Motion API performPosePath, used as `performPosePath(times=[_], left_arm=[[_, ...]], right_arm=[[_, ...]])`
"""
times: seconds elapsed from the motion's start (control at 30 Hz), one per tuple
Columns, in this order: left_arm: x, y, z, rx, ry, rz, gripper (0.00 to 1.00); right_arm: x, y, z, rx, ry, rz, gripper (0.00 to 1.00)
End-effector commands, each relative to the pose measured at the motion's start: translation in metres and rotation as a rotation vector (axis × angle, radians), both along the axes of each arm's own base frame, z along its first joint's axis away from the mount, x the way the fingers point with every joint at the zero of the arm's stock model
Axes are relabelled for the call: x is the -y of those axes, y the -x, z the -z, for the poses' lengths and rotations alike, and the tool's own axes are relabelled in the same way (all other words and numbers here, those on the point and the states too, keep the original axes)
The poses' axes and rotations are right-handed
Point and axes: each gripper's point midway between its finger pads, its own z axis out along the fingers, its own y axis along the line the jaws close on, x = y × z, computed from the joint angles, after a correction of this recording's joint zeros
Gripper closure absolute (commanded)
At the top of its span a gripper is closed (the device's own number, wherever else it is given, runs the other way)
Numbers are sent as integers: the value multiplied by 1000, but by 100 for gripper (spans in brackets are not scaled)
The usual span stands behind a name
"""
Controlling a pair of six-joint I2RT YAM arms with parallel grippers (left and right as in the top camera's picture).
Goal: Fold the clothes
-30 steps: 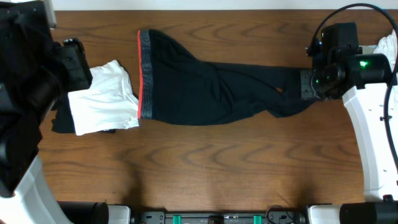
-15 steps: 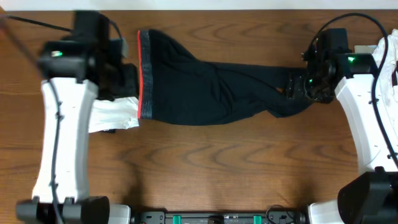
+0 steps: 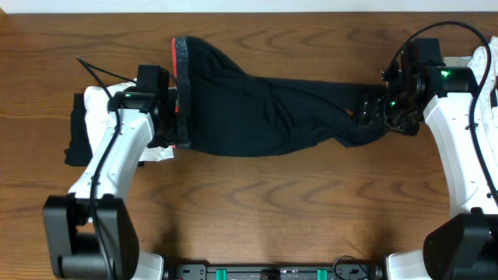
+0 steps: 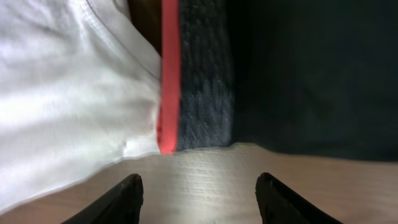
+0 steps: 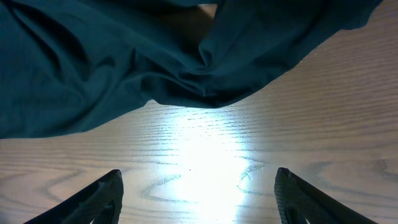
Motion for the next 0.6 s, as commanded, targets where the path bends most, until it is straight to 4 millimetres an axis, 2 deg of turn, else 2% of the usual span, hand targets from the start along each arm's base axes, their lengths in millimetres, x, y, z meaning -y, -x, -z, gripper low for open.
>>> performPosePath(times=[0.0, 0.2, 0.27, 0.4, 0.43, 0.57], left_arm=[[-7, 0, 22, -37, -48, 18, 40], [-7, -4, 47, -80, -52, 25, 41], [-7, -5, 50, -79, -53, 39, 49], [-7, -5, 45, -78, -54, 43, 91], [-7, -4, 42, -80, -54, 43, 94], [-12, -4, 14, -64, -79, 38, 94]], right_arm=[[0, 0, 3, -11, -19, 16, 25], [0, 0, 3, -12, -18, 15, 26], [0, 0, 4, -10, -18, 15, 27], [0, -2, 3, -2, -18, 15, 27], [0, -3, 3, 0, -15, 16, 27], [5, -6, 13, 7, 0, 26, 32]])
